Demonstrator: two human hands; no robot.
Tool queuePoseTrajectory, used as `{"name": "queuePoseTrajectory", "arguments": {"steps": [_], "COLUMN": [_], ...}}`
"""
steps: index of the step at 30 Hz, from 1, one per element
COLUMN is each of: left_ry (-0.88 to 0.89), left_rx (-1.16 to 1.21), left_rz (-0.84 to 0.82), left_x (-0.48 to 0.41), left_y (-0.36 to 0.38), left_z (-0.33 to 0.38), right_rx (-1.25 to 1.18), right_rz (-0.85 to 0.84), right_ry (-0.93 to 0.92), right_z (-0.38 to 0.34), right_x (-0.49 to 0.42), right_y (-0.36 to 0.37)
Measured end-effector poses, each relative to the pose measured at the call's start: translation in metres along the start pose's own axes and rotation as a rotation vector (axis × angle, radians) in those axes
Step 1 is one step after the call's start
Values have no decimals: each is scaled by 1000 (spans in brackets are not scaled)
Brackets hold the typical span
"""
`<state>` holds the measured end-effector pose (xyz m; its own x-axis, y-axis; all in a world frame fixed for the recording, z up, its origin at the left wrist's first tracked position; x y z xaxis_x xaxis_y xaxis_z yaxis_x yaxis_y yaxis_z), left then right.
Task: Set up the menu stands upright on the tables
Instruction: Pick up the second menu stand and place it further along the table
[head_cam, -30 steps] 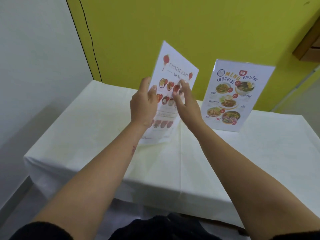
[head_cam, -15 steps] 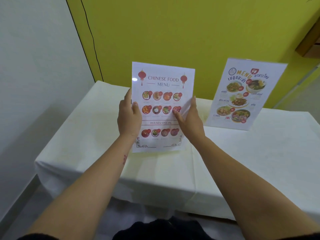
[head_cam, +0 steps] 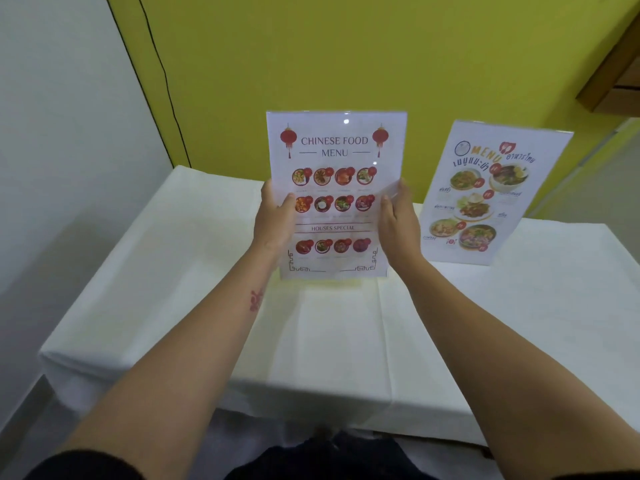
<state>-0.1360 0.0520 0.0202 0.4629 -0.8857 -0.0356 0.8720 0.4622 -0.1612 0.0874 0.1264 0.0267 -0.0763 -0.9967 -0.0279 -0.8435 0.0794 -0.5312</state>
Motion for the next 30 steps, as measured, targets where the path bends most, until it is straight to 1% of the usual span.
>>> {"name": "queuePoseTrajectory", "arguments": {"steps": [4, 8, 12, 16, 18, 23, 26, 30], "left_ry": [48, 43, 25, 50, 62, 59, -3, -11], "left_rx": [14, 24, 46, 64, 67, 28, -40, -17], "left_rz": [-96, -151, -213, -189, -199, -201, -191, -201], "left_x": [-30, -60, -73, -81, -82, -69, -56, -58], "left_y": [25, 42, 59, 60, 61, 66, 68, 71], "left_z": [9, 10, 3, -11, -15, -37, -53, -52], "right_rx": [-25, 11, -13, -18, -16, 101, 176, 132], "right_rz": [-17, -55, -126, -207, -198, -205, -196, -158], "right_ry": [51, 96, 160, 144, 141, 141, 157, 188], "right_z": [6, 14, 26, 25, 24, 46, 62, 65], "right_x": [-25, -47, -63, -68, -66, -49, -48, -52], "right_y": [-9, -9, -3, 9, 9, 17, 24, 25]}}
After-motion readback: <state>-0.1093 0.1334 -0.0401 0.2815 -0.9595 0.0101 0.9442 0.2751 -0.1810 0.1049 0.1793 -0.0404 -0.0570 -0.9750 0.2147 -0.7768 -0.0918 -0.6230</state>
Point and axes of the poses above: each hand's wrist, its own x-axis away from the middle knuckle, its own y-axis out of the palm, z = x × y, the point moved 8 cm from there along -x, towards the middle knuckle, and after that the axes turned 9 degrees about y, right-handed, at the moved point
